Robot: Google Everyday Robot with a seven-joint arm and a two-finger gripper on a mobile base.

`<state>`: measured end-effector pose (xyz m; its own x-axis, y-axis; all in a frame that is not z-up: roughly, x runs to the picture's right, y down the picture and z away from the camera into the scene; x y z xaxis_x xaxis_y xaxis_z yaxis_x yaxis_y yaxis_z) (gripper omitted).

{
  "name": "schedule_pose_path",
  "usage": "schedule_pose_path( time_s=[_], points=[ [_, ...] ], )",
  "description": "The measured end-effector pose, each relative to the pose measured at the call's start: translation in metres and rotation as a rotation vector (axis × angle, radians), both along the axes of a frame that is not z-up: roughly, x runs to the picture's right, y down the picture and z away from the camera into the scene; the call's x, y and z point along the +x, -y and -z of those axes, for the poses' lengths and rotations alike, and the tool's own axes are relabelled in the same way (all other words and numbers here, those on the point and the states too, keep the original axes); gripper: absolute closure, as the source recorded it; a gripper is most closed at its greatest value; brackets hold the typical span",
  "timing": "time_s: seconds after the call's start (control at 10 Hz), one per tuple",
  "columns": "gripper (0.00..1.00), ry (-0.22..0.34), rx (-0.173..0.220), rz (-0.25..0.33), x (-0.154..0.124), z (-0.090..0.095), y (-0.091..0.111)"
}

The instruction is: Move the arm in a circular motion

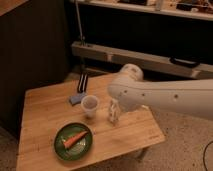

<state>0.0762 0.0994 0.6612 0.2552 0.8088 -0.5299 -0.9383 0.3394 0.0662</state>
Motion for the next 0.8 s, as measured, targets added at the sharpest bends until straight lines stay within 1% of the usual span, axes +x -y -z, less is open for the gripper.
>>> schedule_pose_path(
  time_s=[0.1, 0.2, 0.3, 0.4, 0.5, 0.6, 0.7, 0.8],
  points=[
    [0.2, 0.047, -0.029, 0.082, -0.035, 0.01, 0.001],
    [0.2, 0.084, -0.045, 0.136, -0.061, 0.015, 0.003],
    [0.2, 0.133, -0.062, 0.199, -0.095, 0.016, 0.009],
    [0.2, 0.17, -0.072, 0.243, -0.119, 0.016, 0.015],
    [0.2, 0.197, -0.079, 0.276, -0.136, 0.016, 0.02],
    [0.2, 0.24, -0.086, 0.321, -0.163, 0.016, 0.027],
    [0.2, 0.28, -0.087, 0.36, -0.187, 0.015, 0.036],
    [0.2, 0.317, -0.076, 0.377, -0.205, 0.014, 0.045]
  ],
)
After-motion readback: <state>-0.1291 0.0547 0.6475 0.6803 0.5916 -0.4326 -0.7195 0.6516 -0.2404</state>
